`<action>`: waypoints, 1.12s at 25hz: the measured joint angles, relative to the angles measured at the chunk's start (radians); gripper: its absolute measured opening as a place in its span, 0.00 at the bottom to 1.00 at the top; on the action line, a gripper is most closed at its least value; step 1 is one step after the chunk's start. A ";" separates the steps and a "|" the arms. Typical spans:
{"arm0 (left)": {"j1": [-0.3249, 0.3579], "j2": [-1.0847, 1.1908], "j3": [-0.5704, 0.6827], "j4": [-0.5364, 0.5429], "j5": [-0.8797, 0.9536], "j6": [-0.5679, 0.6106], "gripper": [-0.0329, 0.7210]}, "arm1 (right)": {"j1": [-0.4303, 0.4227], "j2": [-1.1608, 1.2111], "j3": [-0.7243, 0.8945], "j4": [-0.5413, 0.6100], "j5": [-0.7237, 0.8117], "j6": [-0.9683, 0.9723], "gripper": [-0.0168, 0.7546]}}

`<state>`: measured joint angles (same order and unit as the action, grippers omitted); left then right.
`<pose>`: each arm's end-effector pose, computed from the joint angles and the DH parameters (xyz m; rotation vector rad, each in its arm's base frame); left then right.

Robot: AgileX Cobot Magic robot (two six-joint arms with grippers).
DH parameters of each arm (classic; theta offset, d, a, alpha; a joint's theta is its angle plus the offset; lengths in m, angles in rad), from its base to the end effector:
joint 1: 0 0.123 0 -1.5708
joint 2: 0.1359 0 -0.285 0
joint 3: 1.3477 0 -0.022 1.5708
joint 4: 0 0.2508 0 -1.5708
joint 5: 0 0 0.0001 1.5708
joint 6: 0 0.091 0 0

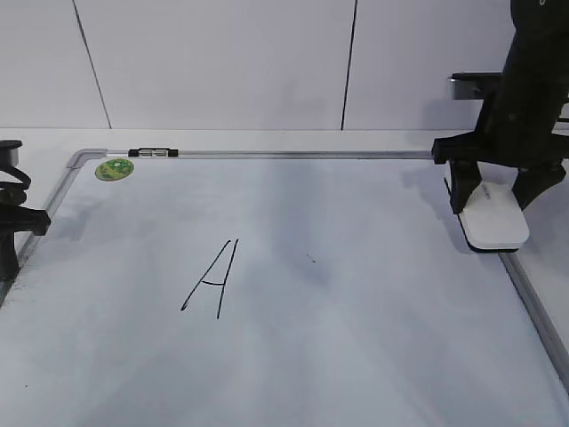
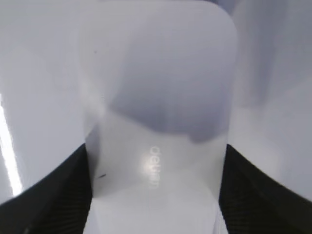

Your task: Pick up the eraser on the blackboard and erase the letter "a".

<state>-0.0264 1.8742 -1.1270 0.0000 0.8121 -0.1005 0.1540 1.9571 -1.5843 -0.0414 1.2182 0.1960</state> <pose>0.3416 -0.0090 0.1540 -0.1127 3.0410 -0.0095 0.3909 0.0571 0.2297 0.0445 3.0682 -0.0415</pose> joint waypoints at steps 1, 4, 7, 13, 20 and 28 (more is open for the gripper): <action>0.000 0.000 0.000 0.000 0.000 0.000 0.08 | 0.000 0.002 0.000 -0.004 0.000 0.000 0.75; 0.000 0.000 0.000 0.000 -0.002 0.000 0.08 | 0.000 0.020 0.000 -0.007 0.000 0.000 0.75; 0.000 0.000 0.000 0.000 -0.002 0.000 0.08 | 0.000 0.045 0.000 -0.007 0.000 0.000 0.75; 0.000 0.000 0.000 0.000 -0.002 0.000 0.08 | 0.000 0.081 0.000 -0.007 0.000 0.000 0.75; 0.000 0.000 0.000 0.000 -0.002 0.000 0.08 | 0.000 0.116 -0.001 0.007 0.000 0.000 0.75; 0.000 0.000 0.000 0.000 -0.002 0.000 0.08 | 0.000 0.117 -0.002 0.018 0.000 0.002 0.75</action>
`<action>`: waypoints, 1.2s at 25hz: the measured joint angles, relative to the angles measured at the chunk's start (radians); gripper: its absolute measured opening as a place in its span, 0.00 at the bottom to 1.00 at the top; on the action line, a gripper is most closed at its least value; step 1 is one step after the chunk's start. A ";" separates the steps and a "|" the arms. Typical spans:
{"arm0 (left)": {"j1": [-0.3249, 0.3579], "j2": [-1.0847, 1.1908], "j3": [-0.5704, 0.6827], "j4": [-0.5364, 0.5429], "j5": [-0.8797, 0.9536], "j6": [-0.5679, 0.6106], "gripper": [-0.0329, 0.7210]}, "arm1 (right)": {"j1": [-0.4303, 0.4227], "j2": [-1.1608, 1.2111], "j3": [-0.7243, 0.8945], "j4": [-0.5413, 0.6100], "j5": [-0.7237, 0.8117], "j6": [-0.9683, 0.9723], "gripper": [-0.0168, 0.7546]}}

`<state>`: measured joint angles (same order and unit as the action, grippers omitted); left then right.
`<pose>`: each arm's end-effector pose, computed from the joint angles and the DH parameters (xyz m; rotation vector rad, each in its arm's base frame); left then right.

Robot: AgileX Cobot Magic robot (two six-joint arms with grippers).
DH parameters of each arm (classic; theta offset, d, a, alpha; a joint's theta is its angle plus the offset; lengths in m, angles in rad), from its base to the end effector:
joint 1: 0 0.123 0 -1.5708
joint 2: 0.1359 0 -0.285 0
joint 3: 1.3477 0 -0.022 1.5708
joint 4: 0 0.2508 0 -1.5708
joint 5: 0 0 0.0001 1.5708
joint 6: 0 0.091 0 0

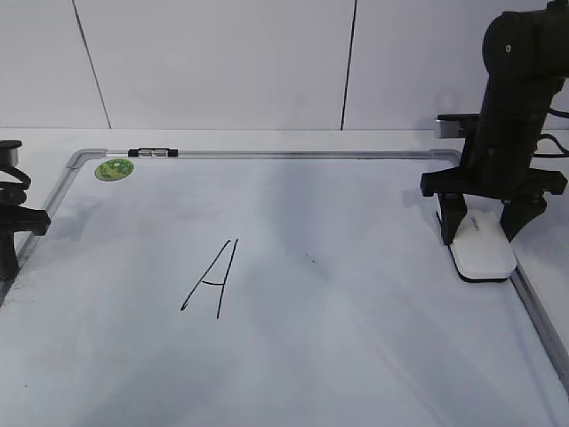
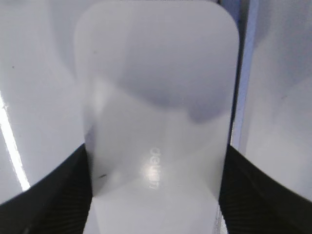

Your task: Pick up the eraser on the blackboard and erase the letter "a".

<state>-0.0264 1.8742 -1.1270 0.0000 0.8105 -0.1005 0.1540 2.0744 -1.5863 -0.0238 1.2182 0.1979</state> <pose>0.3417 -0.0090 0.1540 -0.1127 3.0394 -0.0097 0.4006 0.0601 0.1832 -0.0544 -3.0971 0.0469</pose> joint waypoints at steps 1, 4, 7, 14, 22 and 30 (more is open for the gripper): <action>0.000 0.000 0.000 0.000 0.000 0.000 0.08 | 0.000 0.000 0.000 0.000 0.000 0.000 0.75; 0.000 0.000 0.000 0.000 0.000 0.000 0.08 | 0.000 0.000 0.000 -0.009 0.000 -0.008 0.76; 0.000 0.000 0.000 0.000 0.000 0.000 0.08 | 0.000 0.000 0.000 -0.017 0.000 -0.020 0.78; 0.000 0.000 0.000 0.000 0.000 0.000 0.09 | 0.000 0.010 -0.002 -0.031 0.000 -0.033 0.82; 0.000 0.000 0.000 0.000 0.000 0.000 0.09 | 0.000 0.017 -0.002 -0.031 -0.001 -0.036 0.82; 0.000 0.000 0.000 0.000 0.000 0.002 0.09 | 0.000 0.017 -0.002 -0.031 -0.001 -0.036 0.82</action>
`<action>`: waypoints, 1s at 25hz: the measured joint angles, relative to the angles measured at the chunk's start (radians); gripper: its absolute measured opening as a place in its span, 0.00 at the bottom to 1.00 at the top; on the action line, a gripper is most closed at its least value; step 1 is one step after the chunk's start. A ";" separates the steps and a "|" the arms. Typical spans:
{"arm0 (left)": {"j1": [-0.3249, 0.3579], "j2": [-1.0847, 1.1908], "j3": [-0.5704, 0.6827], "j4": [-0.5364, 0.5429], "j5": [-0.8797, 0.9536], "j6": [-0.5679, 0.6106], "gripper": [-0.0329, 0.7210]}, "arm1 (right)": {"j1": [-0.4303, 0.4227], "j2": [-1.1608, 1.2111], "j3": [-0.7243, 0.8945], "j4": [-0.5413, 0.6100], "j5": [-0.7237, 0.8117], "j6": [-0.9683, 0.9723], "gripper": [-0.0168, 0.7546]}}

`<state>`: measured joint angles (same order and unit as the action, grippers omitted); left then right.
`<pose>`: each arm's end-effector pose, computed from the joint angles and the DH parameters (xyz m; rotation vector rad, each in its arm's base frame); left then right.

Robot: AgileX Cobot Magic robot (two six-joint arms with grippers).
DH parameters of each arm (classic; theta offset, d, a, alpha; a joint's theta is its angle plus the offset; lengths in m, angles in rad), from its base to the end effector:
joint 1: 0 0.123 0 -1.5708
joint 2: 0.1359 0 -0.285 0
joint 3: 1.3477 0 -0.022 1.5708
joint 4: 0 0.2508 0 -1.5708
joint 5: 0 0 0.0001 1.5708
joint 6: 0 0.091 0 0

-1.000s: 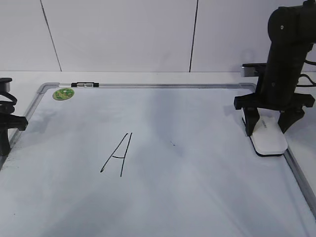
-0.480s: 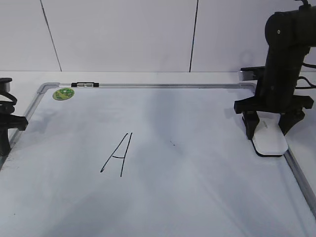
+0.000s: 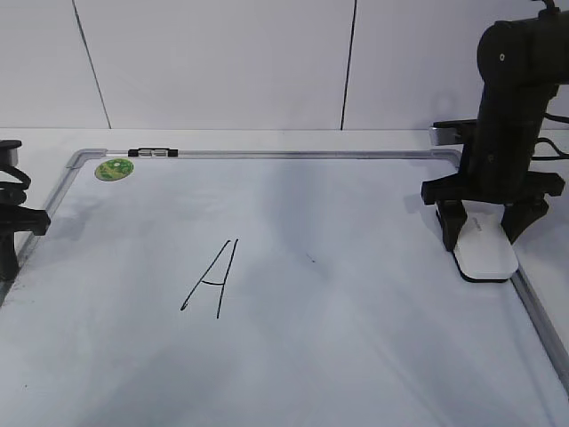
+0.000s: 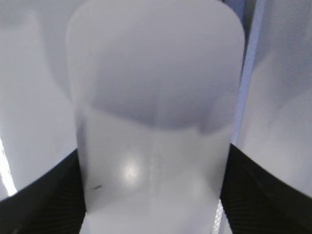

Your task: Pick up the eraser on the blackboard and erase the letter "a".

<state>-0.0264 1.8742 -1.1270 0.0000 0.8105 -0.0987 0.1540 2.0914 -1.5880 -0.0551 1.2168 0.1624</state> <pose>0.3417 -0.0090 0.1540 -0.1099 3.0395 -0.0096 0.4024 0.0577 0.1768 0.0190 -3.0868 0.0930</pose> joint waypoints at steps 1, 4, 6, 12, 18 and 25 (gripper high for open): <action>0.000 0.000 0.000 0.000 0.000 0.000 0.09 | 0.000 0.000 0.000 0.000 0.000 0.000 0.82; 0.000 0.000 0.000 0.000 0.000 0.000 0.09 | 0.000 0.000 0.000 0.002 0.000 0.000 0.82; 0.000 0.000 0.000 0.000 0.000 0.000 0.09 | 0.000 0.000 0.000 0.002 0.000 0.000 0.82; 0.000 0.000 0.000 0.000 0.000 0.000 0.09 | 0.000 0.000 0.000 0.003 0.000 0.000 0.80; 0.000 0.000 0.000 0.000 0.000 0.000 0.09 | 0.000 0.000 0.000 0.003 0.000 0.000 0.80; 0.000 0.000 0.000 0.000 0.000 0.000 0.10 | 0.000 0.000 0.000 0.003 0.000 0.000 0.80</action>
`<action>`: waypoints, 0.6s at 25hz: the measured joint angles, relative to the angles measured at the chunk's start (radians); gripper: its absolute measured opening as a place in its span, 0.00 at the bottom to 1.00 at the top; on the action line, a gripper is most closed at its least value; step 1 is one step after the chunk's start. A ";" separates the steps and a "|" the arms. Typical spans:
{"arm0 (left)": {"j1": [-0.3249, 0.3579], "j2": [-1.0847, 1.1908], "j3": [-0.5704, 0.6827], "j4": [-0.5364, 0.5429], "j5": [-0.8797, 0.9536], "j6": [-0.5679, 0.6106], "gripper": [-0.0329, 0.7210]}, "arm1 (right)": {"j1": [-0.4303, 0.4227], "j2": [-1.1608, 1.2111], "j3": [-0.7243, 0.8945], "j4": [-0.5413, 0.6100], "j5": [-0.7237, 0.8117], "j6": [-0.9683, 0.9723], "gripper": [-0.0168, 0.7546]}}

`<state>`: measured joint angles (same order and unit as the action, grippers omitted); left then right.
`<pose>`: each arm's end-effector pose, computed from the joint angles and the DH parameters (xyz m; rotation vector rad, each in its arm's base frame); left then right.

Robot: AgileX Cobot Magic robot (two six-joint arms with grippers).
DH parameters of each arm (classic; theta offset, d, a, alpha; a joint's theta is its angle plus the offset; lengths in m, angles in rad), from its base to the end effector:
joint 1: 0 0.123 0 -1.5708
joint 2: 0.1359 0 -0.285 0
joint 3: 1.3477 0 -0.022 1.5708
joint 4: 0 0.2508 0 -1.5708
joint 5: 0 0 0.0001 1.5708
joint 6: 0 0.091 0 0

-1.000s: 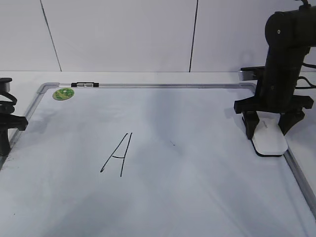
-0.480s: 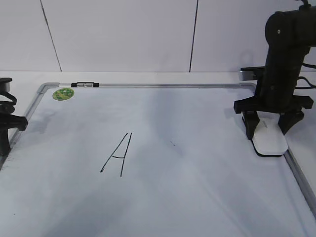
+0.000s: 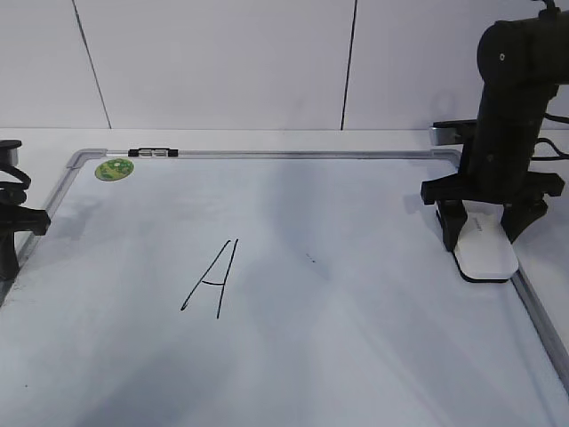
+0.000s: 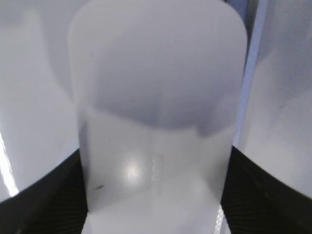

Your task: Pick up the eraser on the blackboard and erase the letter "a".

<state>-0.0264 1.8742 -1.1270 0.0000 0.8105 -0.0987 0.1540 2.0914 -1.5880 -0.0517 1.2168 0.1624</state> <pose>0.3417 -0.0090 0.1540 -0.1099 3.0395 -0.0096 0.4024 0.0580 0.1768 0.0170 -3.0864 0.0882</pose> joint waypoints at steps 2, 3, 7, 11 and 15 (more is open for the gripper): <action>0.000 0.000 0.000 0.000 0.000 0.000 0.10 | 0.000 0.000 0.000 0.000 0.000 0.000 0.80; 0.000 0.000 0.000 0.000 0.000 0.000 0.10 | 0.000 0.000 0.000 0.000 0.000 0.000 0.80; 0.000 0.000 0.000 0.000 0.000 0.000 0.11 | 0.000 0.000 0.000 0.008 0.000 0.000 0.80; 0.000 0.000 0.000 -0.005 0.000 0.000 0.11 | 0.000 0.000 0.000 0.015 0.000 0.004 0.80; 0.000 0.000 0.000 -0.007 0.000 0.000 0.12 | 0.000 0.000 0.000 0.017 0.000 0.011 0.80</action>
<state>-0.0264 1.8742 -1.1270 -0.0072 0.8105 -0.0987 0.1540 2.0914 -1.5880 -0.0349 1.2168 0.1732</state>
